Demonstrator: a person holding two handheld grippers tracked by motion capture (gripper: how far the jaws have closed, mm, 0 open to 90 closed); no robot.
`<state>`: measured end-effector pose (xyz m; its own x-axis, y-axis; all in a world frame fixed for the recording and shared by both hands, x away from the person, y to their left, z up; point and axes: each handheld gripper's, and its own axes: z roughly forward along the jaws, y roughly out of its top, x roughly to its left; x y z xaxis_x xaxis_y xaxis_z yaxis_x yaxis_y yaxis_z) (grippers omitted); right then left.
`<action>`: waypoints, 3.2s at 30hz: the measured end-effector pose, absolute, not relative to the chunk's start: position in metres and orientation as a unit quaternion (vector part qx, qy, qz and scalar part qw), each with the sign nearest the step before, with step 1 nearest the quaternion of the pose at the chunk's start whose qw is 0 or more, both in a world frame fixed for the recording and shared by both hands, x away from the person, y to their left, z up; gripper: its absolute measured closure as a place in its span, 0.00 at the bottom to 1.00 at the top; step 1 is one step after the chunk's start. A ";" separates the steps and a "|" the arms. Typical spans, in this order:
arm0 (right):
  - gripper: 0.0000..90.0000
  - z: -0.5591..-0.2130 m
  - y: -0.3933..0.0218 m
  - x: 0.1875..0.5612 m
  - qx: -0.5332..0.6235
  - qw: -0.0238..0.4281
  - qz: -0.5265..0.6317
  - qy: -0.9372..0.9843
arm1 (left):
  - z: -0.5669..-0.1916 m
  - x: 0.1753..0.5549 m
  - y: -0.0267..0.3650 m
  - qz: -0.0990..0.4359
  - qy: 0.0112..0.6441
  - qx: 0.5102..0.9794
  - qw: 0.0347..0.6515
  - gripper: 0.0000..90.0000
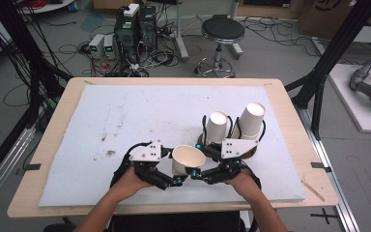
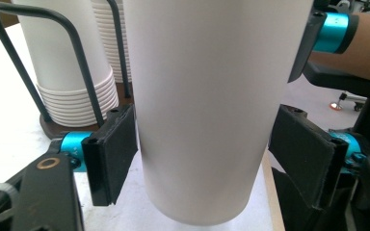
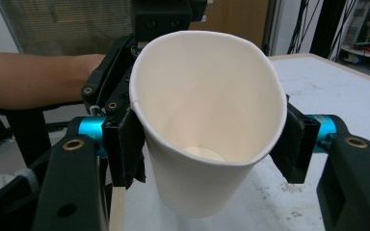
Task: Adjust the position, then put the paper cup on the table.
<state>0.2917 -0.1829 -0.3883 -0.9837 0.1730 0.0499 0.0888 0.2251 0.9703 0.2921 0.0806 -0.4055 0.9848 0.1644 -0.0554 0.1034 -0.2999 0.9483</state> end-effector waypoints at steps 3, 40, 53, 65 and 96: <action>0.41 -0.388 -0.181 0.291 0.080 0.033 0.613 0.786 | -0.406 0.292 0.079 0.024 0.081 0.807 0.585 0.31; 0.42 -0.386 -0.175 0.286 0.061 0.044 0.610 0.789 | -0.407 0.290 0.077 0.031 0.075 0.808 0.584 0.34; 0.22 -0.384 -0.182 0.287 0.099 0.071 0.629 0.768 | -0.408 0.298 0.092 0.033 0.100 0.780 0.617 0.39; 0.22 -0.380 -0.202 0.292 0.130 0.104 0.620 0.767 | -0.404 0.302 0.111 0.076 0.138 0.761 0.629 0.39; 0.22 -0.383 -0.223 0.290 0.152 0.133 0.595 0.778 | -0.398 0.317 0.155 0.152 0.232 0.702 0.656 0.39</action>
